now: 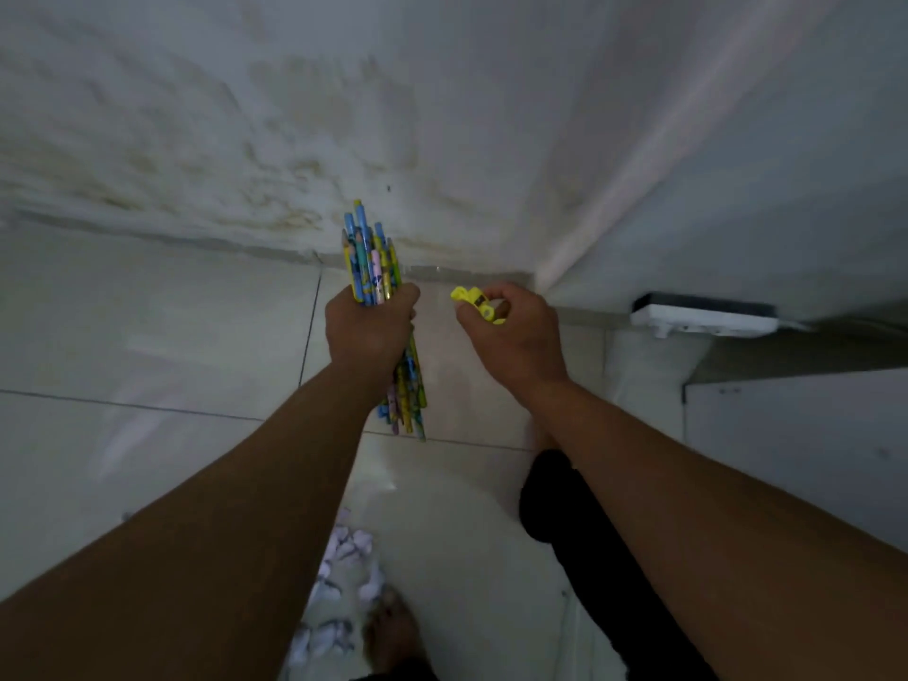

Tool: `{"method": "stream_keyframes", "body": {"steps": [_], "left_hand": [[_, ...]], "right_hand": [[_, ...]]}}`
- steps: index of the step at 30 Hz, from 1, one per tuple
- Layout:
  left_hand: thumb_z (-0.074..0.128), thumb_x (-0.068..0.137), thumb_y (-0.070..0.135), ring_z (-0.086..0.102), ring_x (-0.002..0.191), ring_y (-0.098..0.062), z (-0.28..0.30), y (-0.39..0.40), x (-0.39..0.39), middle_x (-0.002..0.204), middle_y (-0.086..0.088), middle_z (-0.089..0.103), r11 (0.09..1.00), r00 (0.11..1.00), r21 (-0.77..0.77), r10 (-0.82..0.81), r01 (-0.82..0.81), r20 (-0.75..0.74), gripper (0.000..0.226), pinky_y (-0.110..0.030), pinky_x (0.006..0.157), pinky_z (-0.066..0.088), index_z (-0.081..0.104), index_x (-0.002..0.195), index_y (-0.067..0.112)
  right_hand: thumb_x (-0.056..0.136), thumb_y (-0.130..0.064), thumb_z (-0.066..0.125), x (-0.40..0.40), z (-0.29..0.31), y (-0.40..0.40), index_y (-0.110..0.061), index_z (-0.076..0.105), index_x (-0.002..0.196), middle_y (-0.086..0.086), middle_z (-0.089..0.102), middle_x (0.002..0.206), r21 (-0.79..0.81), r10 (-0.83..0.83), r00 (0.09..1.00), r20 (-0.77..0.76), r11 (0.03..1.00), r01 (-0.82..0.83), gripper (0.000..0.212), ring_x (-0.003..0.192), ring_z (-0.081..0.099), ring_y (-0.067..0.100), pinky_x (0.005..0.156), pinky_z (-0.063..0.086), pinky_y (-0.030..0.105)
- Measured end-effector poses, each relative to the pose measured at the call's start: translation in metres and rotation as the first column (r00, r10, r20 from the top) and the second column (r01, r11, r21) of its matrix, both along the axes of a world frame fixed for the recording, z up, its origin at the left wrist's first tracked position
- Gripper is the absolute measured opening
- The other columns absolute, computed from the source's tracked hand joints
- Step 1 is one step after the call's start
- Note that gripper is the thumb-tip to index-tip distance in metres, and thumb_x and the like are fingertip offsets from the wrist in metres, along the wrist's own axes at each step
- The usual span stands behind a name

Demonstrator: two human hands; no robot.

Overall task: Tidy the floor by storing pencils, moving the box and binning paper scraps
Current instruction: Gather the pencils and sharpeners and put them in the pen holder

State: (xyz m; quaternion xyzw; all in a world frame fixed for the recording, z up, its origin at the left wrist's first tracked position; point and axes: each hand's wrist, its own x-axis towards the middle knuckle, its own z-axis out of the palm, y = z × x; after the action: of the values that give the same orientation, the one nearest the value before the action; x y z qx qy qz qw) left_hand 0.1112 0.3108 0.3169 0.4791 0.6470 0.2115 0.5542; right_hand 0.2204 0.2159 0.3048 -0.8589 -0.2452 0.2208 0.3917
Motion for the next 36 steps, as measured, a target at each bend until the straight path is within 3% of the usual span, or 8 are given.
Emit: {"method": "stream_keyframes", "body": {"steps": [2,8,13,18,25,29,33,36], "left_hand": [[0.077,0.076,0.024,0.063,0.054,-0.004,0.058,-0.010,-0.001,0.059,0.007,0.067,0.999,0.999,-0.004,-0.051,0.051,0.019,0.011,-0.030,0.065,0.057,0.069,0.069,0.022],[0.075,0.072,0.024,0.071,0.067,-0.029,0.220,-0.033,-0.004,0.065,-0.008,0.069,0.988,0.986,0.020,-0.154,0.154,0.057,0.015,-0.049,0.065,0.060,0.066,0.064,0.015],[0.070,0.075,0.020,0.072,0.058,-0.019,0.345,-0.059,0.008,0.058,-0.004,0.070,0.964,0.958,0.119,-0.253,0.238,0.136,0.011,-0.036,0.059,0.060,0.066,0.069,0.012],[0.067,0.077,0.017,0.071,0.057,-0.019,0.442,-0.097,0.026,0.057,-0.003,0.069,0.946,0.916,0.177,-0.311,0.273,0.252,0.011,-0.035,0.059,0.060,0.066,0.066,0.012],[0.066,0.077,0.015,0.057,0.042,-0.015,0.529,-0.162,0.067,0.051,-0.007,0.060,0.894,0.841,0.282,-0.430,0.348,0.328,0.017,-0.022,0.042,0.046,0.061,0.068,0.002],[0.065,0.077,0.013,0.055,0.040,-0.015,0.554,-0.203,0.100,0.048,-0.008,0.057,0.858,0.781,0.320,-0.503,0.402,0.370,0.021,-0.022,0.041,0.046,0.061,0.069,-0.006],[0.063,0.075,0.014,0.055,0.039,-0.013,0.571,-0.242,0.135,0.046,-0.006,0.057,0.825,0.737,0.365,-0.556,0.432,0.383,0.026,-0.020,0.041,0.046,0.060,0.073,-0.012],[0.064,0.076,0.015,0.056,0.041,-0.013,0.582,-0.264,0.168,0.047,-0.004,0.059,0.816,0.723,0.394,-0.566,0.423,0.396,0.025,-0.020,0.043,0.047,0.061,0.076,-0.010]], "right_hand": [[0.075,-0.034,0.076,-0.005,0.060,-0.013,-0.022,0.067,0.077,-0.012,0.057,0.061,0.012,-0.029,1.000,-0.005,1.000,0.029,0.016,0.059,0.054,0.002,0.055,0.040,0.013],[0.075,-0.039,0.074,-0.018,0.215,-0.049,-0.023,0.069,0.082,-0.011,0.060,0.062,0.077,-0.132,0.991,0.025,0.989,0.130,0.018,0.063,0.057,0.010,0.059,0.044,0.025],[0.077,-0.040,0.075,-0.018,0.335,-0.084,-0.029,0.064,0.078,-0.017,0.057,0.060,0.152,-0.224,0.972,0.065,0.965,0.212,0.016,0.060,0.056,-0.003,0.054,0.035,0.010],[0.078,-0.043,0.075,-0.010,0.430,-0.128,-0.022,0.071,0.087,-0.011,0.058,0.065,0.171,-0.335,0.932,0.138,0.935,0.310,0.023,0.065,0.055,0.011,0.062,0.041,0.025],[0.080,-0.043,0.074,0.010,0.515,-0.198,-0.016,0.072,0.093,-0.003,0.065,0.076,0.239,-0.438,0.887,0.146,0.886,0.398,0.030,0.072,0.059,0.014,0.068,0.047,0.028],[0.081,-0.046,0.073,0.030,0.539,-0.245,-0.019,0.071,0.091,-0.005,0.063,0.074,0.250,-0.507,0.848,0.154,0.850,0.463,0.029,0.069,0.057,0.009,0.057,0.039,0.012],[0.082,-0.046,0.072,0.055,0.553,-0.293,-0.017,0.071,0.092,-0.001,0.068,0.078,0.248,-0.556,0.813,0.176,0.824,0.510,0.031,0.072,0.060,0.014,0.067,0.044,0.025],[0.083,-0.043,0.072,0.086,0.562,-0.323,-0.018,0.071,0.094,-0.006,0.065,0.078,0.247,-0.556,0.801,0.223,0.827,0.505,0.027,0.068,0.056,0.006,0.064,0.039,0.021]]}}
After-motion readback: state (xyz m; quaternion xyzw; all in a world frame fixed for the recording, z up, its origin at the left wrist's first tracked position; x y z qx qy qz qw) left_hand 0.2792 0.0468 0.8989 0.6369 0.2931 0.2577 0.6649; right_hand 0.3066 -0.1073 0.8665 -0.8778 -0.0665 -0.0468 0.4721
